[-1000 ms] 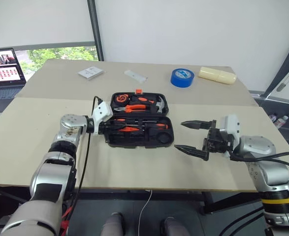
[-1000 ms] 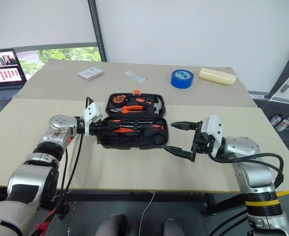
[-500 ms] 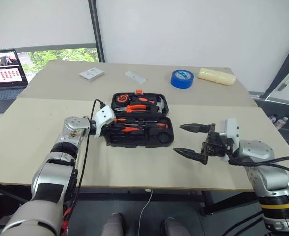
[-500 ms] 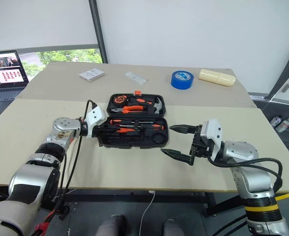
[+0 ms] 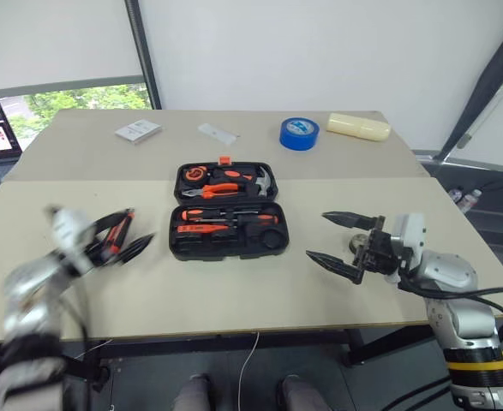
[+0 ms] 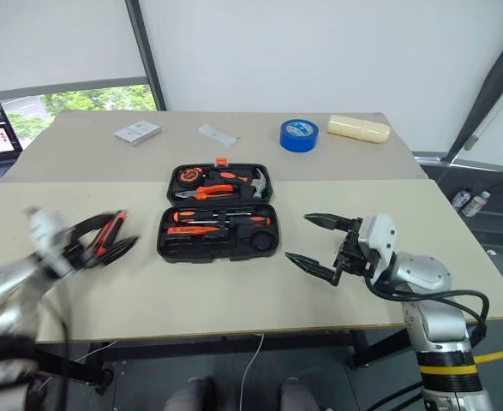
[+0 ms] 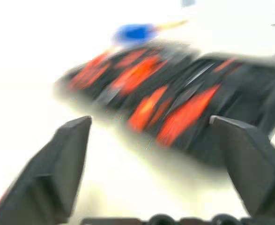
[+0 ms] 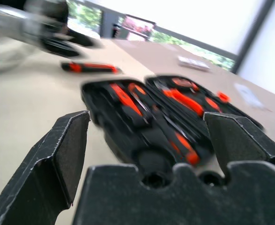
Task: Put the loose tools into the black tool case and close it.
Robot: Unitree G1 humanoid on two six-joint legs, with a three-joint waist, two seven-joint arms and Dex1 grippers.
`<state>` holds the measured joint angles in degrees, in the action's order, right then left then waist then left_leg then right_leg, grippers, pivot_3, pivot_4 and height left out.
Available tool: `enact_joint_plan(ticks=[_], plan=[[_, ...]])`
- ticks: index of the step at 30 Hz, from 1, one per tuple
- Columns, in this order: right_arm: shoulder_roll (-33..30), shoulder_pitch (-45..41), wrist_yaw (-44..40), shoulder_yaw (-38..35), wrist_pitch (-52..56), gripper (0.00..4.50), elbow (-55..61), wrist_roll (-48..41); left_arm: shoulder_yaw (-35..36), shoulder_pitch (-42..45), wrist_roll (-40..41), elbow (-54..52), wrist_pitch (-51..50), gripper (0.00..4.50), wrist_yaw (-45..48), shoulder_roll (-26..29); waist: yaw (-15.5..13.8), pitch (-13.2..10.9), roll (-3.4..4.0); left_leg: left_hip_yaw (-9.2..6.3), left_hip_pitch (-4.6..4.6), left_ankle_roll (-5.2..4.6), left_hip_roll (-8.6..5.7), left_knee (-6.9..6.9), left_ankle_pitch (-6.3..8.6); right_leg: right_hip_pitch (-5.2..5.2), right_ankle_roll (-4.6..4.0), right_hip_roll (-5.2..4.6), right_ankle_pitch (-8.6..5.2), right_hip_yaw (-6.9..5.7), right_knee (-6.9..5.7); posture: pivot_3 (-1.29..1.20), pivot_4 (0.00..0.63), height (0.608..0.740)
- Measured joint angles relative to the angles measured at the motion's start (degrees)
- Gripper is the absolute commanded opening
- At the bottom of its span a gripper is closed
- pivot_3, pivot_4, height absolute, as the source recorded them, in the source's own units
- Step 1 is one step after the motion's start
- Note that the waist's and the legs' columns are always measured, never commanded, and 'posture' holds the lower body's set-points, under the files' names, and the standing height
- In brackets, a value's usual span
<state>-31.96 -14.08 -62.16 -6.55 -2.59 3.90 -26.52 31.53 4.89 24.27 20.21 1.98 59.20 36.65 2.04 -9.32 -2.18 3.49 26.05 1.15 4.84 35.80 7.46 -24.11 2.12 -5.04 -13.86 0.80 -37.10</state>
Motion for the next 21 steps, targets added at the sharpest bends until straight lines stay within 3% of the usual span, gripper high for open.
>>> enact_joint_plan(ticks=[6,11,21], plan=[[2.0,-0.5,-1.5,0.3,-1.7,4.50,-0.4,-2.0,13.1,-15.5,3.1,-7.6,-3.8,4.45,-12.3,-2.3,-1.9,0.0,-0.01,0.27,-0.20,0.52,-0.01,0.03,0.30,0.00,-0.15,-0.41,-0.23,-0.20,0.31,0.00,0.150,0.740],[3.4,-1.1,-1.7,1.1,-1.7,4.50,-0.6,-2.8,12.4,-16.9,4.2,-10.4,-9.8,4.45,-16.2,-2.4,-2.8,0.0,-0.01,0.41,-0.18,0.54,0.01,0.01,0.31,-0.04,-0.20,-0.51,-0.20,-0.27,0.33,0.00,0.150,0.740],[3.3,-6.5,-1.1,2.0,0.6,4.50,-0.5,-3.0,-4.4,7.8,6.8,-16.9,-39.8,4.45,-26.4,6.2,-2.3,0.1,-0.04,0.38,-0.09,0.41,0.00,0.01,0.19,0.06,0.01,-0.20,0.13,-0.03,0.20,0.00,0.150,0.740]])
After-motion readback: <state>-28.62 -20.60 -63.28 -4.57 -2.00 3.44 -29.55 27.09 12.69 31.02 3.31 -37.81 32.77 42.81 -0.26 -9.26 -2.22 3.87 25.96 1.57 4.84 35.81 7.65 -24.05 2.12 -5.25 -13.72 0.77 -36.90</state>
